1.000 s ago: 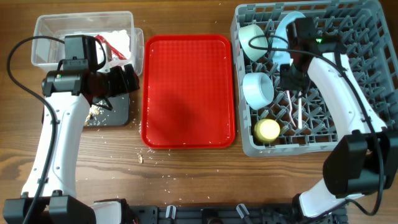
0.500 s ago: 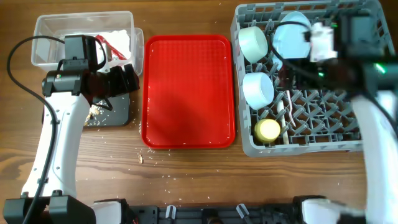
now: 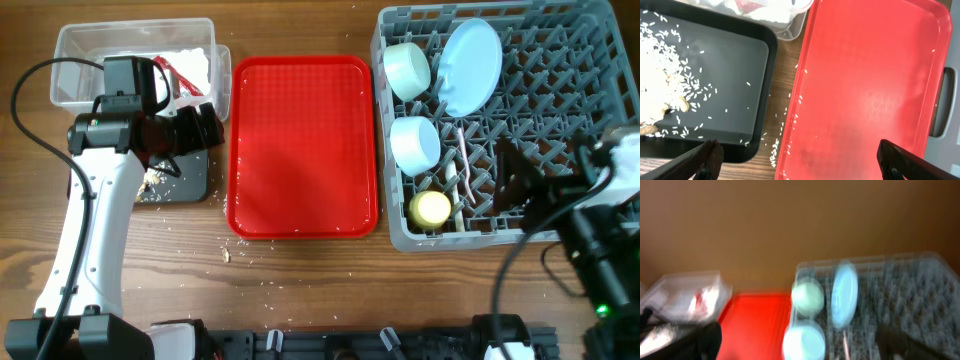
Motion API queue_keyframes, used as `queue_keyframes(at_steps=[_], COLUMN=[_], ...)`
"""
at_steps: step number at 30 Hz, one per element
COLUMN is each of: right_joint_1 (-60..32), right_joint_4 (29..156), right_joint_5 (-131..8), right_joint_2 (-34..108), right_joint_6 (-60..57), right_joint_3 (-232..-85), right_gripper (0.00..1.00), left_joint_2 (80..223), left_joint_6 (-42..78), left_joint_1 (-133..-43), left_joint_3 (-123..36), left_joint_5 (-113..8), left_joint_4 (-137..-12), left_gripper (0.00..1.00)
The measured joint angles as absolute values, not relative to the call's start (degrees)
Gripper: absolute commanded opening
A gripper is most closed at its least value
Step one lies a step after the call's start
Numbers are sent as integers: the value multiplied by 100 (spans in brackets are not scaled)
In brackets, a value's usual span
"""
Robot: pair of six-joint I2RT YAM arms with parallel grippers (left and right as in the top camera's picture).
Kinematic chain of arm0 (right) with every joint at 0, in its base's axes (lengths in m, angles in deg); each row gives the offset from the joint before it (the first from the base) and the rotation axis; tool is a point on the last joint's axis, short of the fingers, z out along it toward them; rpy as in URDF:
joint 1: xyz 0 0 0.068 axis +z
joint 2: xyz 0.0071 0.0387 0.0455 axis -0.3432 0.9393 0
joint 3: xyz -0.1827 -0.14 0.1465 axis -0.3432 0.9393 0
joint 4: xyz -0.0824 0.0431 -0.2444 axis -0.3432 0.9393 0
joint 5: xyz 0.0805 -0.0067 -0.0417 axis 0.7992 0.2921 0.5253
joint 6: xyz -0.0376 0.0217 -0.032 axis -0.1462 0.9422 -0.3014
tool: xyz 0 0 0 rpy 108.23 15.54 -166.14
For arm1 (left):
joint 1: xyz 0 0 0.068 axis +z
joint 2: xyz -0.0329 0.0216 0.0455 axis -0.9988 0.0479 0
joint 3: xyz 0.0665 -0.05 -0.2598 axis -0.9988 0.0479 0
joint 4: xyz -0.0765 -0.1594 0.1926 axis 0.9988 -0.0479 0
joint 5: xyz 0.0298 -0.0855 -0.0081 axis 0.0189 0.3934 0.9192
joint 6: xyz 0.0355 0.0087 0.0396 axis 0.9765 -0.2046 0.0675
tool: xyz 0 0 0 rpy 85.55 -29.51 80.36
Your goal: Sort waste into correct bins and load items into the dishwasher rack
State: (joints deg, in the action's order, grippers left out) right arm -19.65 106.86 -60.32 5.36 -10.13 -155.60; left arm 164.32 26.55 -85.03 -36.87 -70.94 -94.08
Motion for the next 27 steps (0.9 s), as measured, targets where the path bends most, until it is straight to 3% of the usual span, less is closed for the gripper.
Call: queue_keyframes(at_steps=[5,9,14,27], right_joint_1=[-2207,-2207,-2207,-2207], right_joint_4=[7205,5679,5342,5895], right_joint_5=[-5873,-5871,-5853,-5768], right_joint_2=[-1536,-2565,-3245,-3275], right_joint_6=[-1161,-1188,-1207,-1207], right_joint_3=[-11438,-9458,-8566,-8481], right_gripper=[100,100,100,100], left_joint_2=[16432,16435,16432,16432], left_joint_6=[2653,2653,2655,2655], left_joint_1=[-8503,-8503,-8503,-8503], left_joint_3=[-3687,-3687,-3687,-3687], left_joint_5=[-7090,-7092,-7092,-7092], left_joint_4=[-9421,-9393,-9412,-9412], left_gripper=[100,100,100,100])
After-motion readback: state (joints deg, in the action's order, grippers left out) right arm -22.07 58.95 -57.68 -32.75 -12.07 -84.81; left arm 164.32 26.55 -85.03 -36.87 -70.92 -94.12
